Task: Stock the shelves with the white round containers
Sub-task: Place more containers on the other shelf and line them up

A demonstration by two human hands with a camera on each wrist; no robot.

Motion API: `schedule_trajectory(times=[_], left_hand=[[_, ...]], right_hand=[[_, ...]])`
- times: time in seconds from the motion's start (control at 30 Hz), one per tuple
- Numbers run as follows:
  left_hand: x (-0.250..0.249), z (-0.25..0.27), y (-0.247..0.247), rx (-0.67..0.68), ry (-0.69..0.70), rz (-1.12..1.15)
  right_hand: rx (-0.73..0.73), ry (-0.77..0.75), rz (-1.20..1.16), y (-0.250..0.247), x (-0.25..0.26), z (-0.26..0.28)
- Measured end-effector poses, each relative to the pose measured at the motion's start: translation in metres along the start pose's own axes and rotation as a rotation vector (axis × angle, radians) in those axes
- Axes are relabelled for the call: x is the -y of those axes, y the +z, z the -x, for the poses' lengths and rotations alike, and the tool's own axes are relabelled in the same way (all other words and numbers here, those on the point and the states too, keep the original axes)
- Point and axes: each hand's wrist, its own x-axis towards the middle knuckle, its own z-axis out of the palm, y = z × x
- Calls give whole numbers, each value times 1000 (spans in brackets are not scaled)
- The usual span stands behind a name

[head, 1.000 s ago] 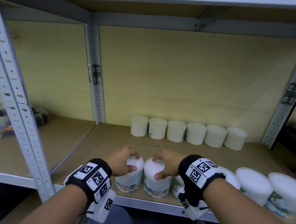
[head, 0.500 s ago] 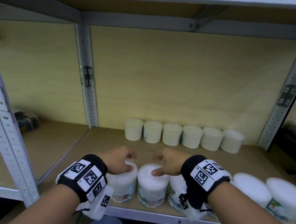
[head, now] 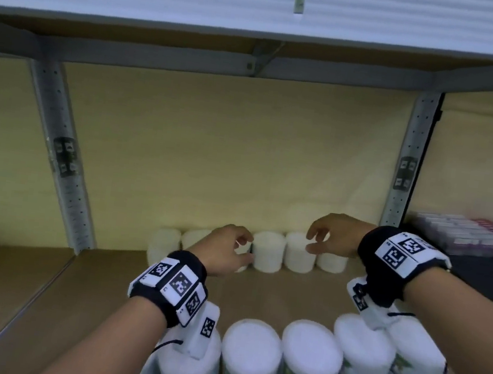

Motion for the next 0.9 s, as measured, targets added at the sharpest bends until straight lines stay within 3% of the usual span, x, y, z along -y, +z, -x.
schedule_trajectory(times=[0.37, 0.9], left_hand=[[-38, -113, 66, 81, 21, 5], [-31, -242, 136, 98, 16, -147]], right_hand=[[-70, 205, -53, -1, -114, -24], [-19, 194, 56, 54, -160, -159]])
